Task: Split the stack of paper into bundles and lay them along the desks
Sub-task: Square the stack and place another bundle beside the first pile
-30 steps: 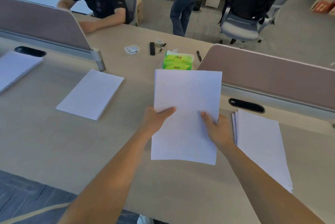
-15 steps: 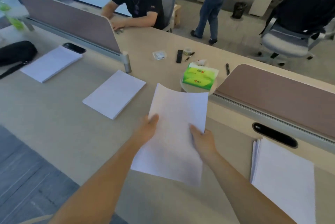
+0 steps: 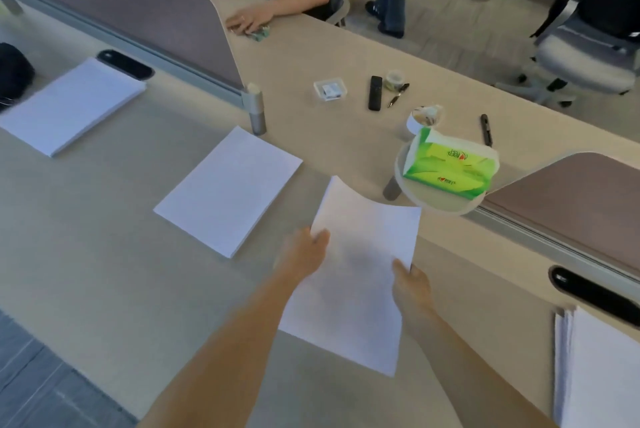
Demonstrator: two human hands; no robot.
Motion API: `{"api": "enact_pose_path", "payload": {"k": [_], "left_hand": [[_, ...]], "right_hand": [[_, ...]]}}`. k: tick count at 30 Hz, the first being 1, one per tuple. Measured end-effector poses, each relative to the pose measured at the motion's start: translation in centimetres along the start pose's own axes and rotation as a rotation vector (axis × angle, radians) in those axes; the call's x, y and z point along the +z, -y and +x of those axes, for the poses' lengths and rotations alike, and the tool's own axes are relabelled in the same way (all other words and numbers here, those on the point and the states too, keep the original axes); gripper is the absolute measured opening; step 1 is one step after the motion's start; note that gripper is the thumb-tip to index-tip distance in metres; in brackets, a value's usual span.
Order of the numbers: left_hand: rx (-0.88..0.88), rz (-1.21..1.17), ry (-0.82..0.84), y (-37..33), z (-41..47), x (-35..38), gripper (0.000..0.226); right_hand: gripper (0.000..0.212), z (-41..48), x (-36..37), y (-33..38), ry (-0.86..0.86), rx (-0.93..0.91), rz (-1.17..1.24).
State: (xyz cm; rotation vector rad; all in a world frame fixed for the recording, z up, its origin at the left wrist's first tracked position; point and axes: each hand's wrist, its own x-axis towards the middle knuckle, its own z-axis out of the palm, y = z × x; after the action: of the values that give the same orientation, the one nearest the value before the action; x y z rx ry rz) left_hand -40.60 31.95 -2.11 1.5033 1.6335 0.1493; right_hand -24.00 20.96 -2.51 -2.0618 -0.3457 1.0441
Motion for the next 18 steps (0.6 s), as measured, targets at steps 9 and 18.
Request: {"api": "enact_pose_path", "payload": {"k": [9, 18], "left_hand": [[0.084, 0.261, 0.07, 0.4, 7.8, 1.5, 0.051], [0.067, 0.376, -0.02, -0.2, 9.5, 1.4, 0.043]], "right_hand": [[0.04, 4.1, 4.2, 0.4, -0.156, 0.029, -0.075], [0.036, 5.7, 5.9, 0.5, -0.095, 0.022, -0.152]]}}
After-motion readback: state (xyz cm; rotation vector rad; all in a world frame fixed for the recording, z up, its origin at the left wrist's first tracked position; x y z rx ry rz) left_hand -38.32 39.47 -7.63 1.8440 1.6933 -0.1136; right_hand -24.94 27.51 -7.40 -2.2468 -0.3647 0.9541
